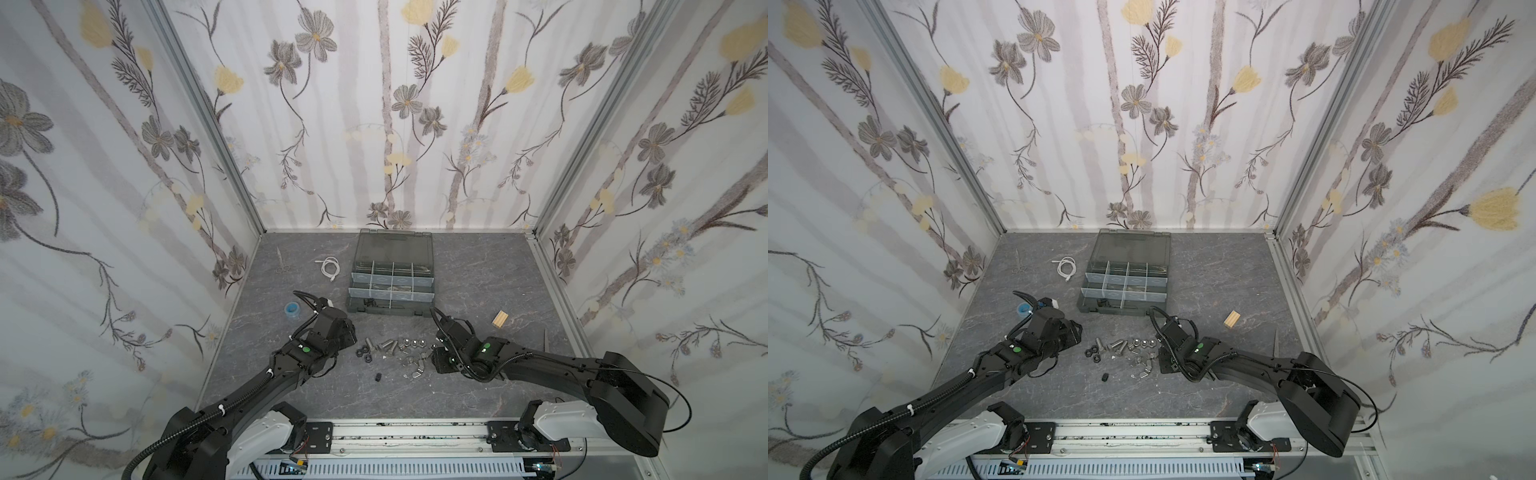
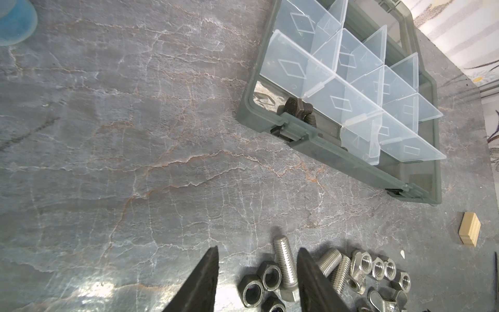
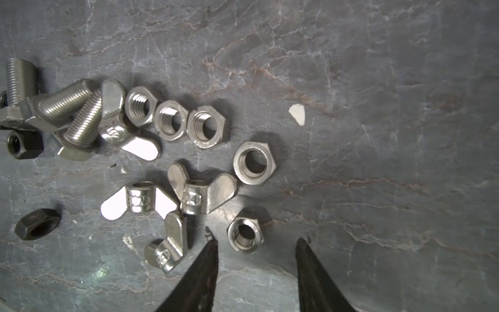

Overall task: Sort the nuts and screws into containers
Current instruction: 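Lower the right gripper and grasp a silver hex nut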

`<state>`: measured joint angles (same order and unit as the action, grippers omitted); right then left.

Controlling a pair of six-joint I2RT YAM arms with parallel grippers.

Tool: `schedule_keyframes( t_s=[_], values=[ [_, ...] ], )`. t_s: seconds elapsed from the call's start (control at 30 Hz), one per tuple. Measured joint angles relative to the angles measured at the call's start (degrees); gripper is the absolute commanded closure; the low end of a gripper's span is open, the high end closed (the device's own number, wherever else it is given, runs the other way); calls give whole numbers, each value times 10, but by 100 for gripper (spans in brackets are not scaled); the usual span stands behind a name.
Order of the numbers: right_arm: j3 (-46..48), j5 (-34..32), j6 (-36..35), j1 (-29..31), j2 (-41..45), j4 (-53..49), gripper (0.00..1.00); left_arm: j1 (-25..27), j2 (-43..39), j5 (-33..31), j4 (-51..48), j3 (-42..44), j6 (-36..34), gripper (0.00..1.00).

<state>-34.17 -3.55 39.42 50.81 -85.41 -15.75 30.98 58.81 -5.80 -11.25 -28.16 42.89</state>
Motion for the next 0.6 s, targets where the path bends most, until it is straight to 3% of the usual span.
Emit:
schedule_keyframes(
  t_s=[0.6],
  values=[
    [-57, -49, -16, 36, -84, -36, 63, 0, -15, 0, 4, 7, 14, 50]
  ],
)
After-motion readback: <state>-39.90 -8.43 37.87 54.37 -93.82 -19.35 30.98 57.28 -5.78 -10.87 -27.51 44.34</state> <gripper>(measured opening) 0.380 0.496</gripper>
